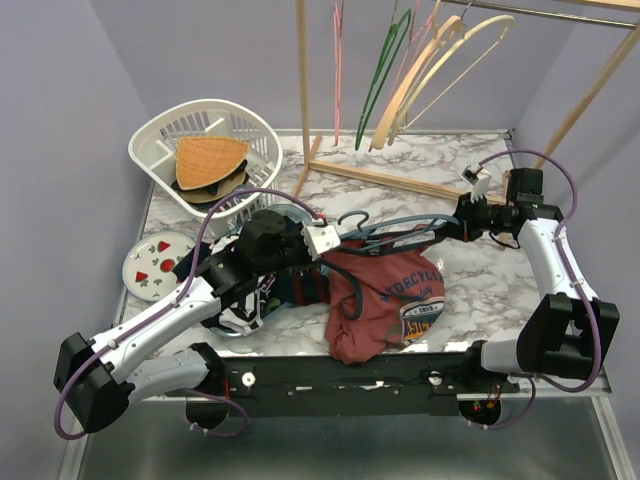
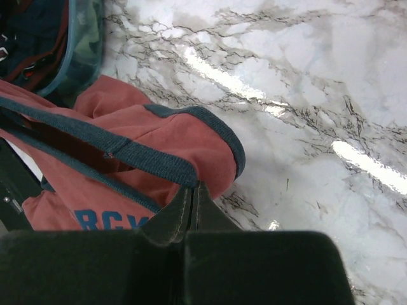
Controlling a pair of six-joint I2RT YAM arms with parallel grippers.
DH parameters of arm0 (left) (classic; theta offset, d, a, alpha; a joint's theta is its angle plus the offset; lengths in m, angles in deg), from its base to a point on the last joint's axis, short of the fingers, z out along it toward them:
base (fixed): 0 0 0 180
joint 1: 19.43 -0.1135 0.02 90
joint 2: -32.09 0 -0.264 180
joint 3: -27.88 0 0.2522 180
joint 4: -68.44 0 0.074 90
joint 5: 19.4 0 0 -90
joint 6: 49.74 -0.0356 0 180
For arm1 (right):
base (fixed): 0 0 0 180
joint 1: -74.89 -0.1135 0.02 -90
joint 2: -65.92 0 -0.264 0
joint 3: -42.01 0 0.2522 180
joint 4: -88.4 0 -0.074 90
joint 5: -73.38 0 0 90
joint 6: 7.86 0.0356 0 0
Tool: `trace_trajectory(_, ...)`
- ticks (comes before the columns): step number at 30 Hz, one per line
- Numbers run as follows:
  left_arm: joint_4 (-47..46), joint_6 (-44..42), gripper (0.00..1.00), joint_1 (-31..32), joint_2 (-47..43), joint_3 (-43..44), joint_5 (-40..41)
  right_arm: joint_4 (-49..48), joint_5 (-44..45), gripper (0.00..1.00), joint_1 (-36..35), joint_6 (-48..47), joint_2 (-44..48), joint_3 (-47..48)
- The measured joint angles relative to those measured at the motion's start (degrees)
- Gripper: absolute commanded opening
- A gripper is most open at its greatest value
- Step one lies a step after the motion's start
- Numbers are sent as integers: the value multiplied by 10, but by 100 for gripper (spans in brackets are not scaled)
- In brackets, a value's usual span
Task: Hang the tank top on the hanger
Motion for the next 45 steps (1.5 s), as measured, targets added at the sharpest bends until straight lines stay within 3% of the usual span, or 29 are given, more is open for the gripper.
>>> trace_trajectory(32,1,2,0,-3,39,-2,33,-6,15,0,46,24,86,8)
trace_trajectory(45,29,4,0,-3,74,48,38,42,24,1,40,-19,129,107)
